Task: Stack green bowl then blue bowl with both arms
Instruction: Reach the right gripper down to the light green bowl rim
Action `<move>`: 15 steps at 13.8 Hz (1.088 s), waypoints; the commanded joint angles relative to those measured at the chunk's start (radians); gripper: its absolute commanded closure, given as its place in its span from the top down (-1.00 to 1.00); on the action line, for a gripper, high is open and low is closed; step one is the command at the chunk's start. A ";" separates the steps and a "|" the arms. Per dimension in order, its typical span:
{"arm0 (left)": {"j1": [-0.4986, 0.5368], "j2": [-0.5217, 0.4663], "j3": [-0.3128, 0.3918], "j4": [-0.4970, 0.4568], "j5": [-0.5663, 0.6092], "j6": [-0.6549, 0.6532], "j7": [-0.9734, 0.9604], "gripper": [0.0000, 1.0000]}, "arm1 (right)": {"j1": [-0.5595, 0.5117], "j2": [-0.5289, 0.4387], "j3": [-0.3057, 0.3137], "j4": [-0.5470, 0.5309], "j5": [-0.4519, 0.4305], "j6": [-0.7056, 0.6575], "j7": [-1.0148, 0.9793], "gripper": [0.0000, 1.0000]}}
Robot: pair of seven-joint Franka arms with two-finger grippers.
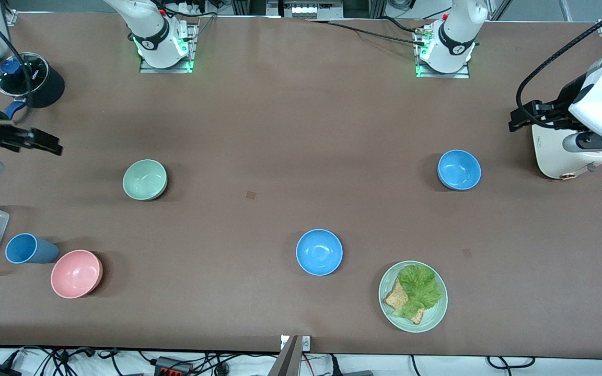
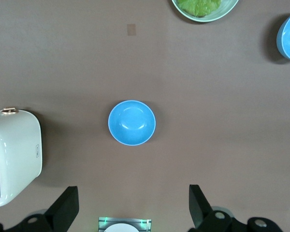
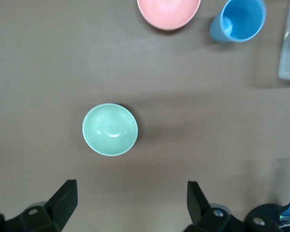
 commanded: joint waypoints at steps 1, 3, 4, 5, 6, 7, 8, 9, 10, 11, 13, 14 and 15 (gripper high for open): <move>0.000 -0.009 0.000 0.001 -0.020 -0.016 -0.005 1.00 | 0.001 0.123 0.002 0.022 0.014 -0.004 0.000 1.00; -0.002 -0.009 -0.002 0.001 -0.020 -0.016 -0.007 1.00 | 0.003 0.164 0.002 0.016 0.009 -0.006 0.001 1.00; -0.002 -0.009 -0.002 0.001 -0.020 -0.016 -0.007 1.00 | 0.006 0.201 0.002 0.010 0.009 -0.001 0.006 1.00; -0.002 -0.009 -0.002 0.001 -0.021 -0.016 -0.005 1.00 | 0.003 0.241 0.002 0.009 0.012 0.005 0.006 1.00; -0.002 -0.009 -0.002 0.001 -0.021 -0.015 -0.005 1.00 | 0.003 0.285 0.002 0.009 0.012 0.019 0.006 1.00; -0.002 -0.009 -0.002 0.001 -0.021 -0.015 -0.005 1.00 | 0.004 0.322 0.002 0.009 0.014 0.032 0.006 1.00; -0.002 -0.008 -0.002 0.001 -0.020 -0.015 -0.005 1.00 | 0.012 0.360 0.002 0.009 0.012 0.045 0.006 1.00; -0.002 -0.008 -0.002 0.001 -0.020 -0.015 -0.005 1.00 | 0.010 0.397 0.002 0.008 0.014 0.072 0.006 1.00; -0.002 -0.009 -0.002 0.001 -0.020 -0.016 -0.005 1.00 | 0.004 0.423 0.004 0.003 0.015 0.103 0.006 1.00; -0.002 -0.009 -0.002 0.001 -0.020 -0.018 -0.005 1.00 | 0.003 0.440 0.004 -0.001 0.015 0.130 0.006 1.00; -0.002 -0.008 -0.002 0.000 -0.020 -0.018 -0.004 1.00 | 0.003 0.464 0.004 -0.004 0.015 0.163 0.007 1.00; -0.002 -0.008 -0.002 0.001 -0.020 -0.018 -0.004 1.00 | 0.003 0.476 0.004 -0.006 0.017 0.171 0.009 1.00; -0.002 -0.008 -0.002 0.001 -0.020 -0.016 -0.005 1.00 | 0.003 0.485 0.004 -0.009 0.018 0.171 0.009 0.94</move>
